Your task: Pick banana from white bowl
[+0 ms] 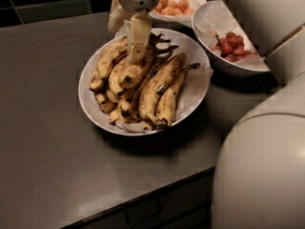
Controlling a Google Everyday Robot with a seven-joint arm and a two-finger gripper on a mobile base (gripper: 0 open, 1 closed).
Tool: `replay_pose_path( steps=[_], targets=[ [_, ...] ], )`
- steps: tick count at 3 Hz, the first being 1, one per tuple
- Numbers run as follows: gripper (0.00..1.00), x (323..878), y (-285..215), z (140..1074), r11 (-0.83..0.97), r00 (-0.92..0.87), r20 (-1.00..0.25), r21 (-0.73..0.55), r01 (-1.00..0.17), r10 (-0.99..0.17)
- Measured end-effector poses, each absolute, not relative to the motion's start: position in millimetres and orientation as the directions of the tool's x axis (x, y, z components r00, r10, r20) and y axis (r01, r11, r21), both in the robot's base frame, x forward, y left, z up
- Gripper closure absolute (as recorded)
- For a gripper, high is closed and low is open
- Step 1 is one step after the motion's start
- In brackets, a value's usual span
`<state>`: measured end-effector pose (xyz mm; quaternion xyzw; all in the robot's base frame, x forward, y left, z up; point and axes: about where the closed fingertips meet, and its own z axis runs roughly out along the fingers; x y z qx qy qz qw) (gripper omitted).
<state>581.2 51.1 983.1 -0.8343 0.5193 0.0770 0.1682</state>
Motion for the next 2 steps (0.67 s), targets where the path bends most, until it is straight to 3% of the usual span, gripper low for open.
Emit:
replay_pose_path(
  steps=[2],
  targets=[
    [0.32,581.2,51.1,983.1,-0.404,0.449,-0.303,-0.201,-0.892,-0.841]
  ],
)
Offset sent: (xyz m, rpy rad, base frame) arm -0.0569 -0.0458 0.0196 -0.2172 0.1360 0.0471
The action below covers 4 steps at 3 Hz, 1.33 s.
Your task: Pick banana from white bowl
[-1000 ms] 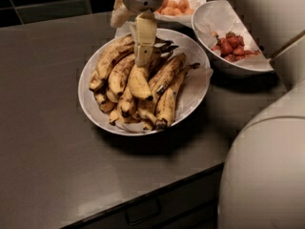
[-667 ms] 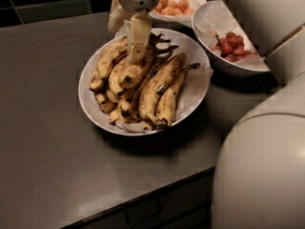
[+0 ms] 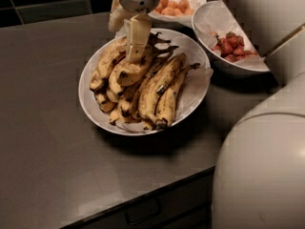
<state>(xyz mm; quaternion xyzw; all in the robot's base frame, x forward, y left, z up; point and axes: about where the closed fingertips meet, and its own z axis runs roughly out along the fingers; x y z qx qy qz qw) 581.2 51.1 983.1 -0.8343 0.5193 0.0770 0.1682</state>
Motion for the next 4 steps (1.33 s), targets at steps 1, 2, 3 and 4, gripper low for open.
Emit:
replay_pose_path(
  steps=[1,2,3,4],
  targets=[
    [0.32,578.5,50.2,990.3,-0.404,0.449,-0.303,-0.201,-0.892,-0.841],
    [0.28,580.3,50.8,985.6,-0.404,0.449,-0.303,-0.201,-0.892,-0.841],
    [0.27,581.2,51.1,983.0,-0.404,0.449,-0.303,-0.201,-0.892,-0.841],
    [0.19,581.1,51.1,983.8,-0.404,0.449,-0.303,-0.201,-0.892,-0.841]
  ],
)
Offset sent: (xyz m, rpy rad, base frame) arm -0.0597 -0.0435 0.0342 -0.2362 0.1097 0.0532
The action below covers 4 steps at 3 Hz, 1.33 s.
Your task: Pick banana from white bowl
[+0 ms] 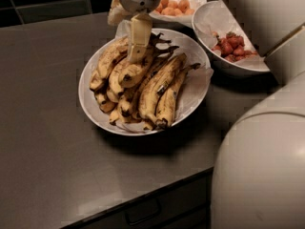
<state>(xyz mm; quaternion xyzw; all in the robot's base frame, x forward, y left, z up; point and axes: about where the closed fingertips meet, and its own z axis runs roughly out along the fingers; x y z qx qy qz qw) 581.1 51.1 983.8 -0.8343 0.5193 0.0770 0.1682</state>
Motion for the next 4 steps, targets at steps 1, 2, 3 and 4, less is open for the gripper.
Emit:
replay_pose_path(
  steps=[1,2,3,4],
  targets=[
    [0.00,581.1,51.1,983.8,-0.404,0.449,-0.303,-0.201,-0.892,-0.841],
    [0.00,588.7,61.2,988.9,-0.396,0.454,-0.310,-0.234,-0.888,-0.835],
    [0.00,592.3,69.0,992.5,-0.401,0.464,-0.309,-0.248,-0.882,-0.830],
    [0.00,597.7,72.3,985.2,-0.405,0.464,-0.326,-0.233,-0.884,-0.824]
  ],
)
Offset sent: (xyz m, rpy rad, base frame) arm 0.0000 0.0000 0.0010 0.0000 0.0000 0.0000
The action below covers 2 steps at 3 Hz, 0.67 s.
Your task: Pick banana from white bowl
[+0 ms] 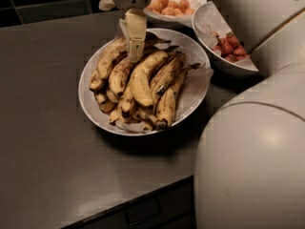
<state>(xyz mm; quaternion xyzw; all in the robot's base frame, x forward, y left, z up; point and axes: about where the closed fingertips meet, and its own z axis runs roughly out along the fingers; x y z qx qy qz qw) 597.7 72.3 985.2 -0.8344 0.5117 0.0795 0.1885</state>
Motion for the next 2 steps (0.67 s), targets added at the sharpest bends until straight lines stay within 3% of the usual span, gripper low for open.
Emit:
replay_pose_path(
  steps=[2],
  targets=[
    [0.39,605.3,78.8,972.0,-0.412,0.453,-0.354,-0.188,-0.891,-0.818]
  ],
)
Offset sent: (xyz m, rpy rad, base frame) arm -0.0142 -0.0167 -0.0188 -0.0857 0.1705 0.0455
